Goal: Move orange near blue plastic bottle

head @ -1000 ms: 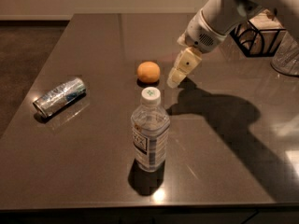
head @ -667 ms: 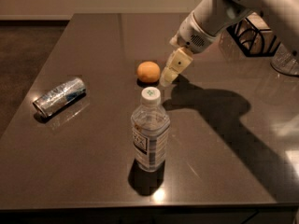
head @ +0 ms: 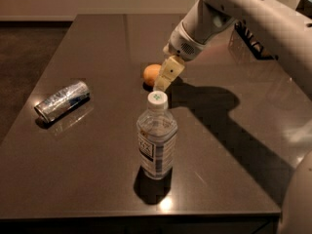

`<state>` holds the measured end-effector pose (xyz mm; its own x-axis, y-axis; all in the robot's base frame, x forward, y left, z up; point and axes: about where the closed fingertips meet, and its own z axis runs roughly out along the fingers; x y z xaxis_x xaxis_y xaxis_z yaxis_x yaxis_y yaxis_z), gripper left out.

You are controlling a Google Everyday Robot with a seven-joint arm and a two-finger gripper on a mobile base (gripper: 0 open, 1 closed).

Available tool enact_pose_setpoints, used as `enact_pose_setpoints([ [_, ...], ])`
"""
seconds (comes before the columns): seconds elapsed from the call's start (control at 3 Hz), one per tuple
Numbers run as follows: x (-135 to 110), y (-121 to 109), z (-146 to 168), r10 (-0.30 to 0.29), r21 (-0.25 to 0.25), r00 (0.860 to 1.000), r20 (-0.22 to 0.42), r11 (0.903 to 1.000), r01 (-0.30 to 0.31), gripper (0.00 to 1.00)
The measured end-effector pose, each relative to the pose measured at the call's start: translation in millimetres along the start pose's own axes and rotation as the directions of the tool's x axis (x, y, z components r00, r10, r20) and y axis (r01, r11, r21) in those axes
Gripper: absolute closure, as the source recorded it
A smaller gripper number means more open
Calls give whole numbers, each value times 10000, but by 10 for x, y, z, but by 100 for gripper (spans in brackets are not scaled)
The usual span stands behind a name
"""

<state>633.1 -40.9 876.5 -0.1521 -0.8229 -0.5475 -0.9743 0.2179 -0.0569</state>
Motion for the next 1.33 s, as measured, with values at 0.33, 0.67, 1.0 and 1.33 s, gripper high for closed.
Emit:
enact_pose_setpoints([
  [0.33, -2, -38, 111, -39, 55, 9998, -175, 10000, 40, 0],
  [0.67, 12, -65, 194, -65, 74, 9994, -334, 9999, 68, 0],
  [1.0, -9, -42, 229, -145, 69, 9995, -290, 9999, 147, 18],
  [1.33, -17, -2, 214, -231, 45, 9996, -188, 9997, 232, 40],
])
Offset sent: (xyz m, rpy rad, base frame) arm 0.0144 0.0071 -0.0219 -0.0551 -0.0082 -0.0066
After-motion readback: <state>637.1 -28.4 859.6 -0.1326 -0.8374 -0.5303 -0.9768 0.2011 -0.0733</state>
